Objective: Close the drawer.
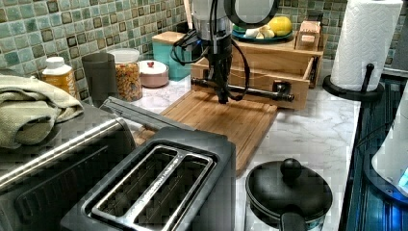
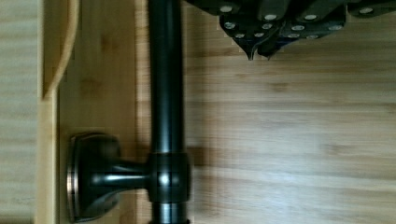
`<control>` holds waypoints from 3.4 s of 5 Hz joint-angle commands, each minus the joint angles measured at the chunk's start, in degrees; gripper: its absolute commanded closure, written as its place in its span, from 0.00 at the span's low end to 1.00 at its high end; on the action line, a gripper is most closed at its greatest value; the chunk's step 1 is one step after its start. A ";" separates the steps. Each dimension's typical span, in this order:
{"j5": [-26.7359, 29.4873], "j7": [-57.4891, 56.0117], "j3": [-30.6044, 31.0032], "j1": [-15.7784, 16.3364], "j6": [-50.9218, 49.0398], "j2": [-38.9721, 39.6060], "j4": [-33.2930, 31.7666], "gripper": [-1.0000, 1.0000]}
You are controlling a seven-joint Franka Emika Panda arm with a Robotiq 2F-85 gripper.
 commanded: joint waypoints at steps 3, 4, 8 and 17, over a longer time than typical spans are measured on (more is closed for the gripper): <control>-1.68 -17.75 -14.71 -14.61 7.58 -0.30 2.74 1.00; 1.72 -27.69 -16.20 -18.94 10.62 2.11 5.39 1.00; 12.14 -47.03 -16.92 -27.41 10.39 9.12 16.65 1.00; 12.26 -47.09 -17.13 -27.19 10.41 9.14 16.64 1.00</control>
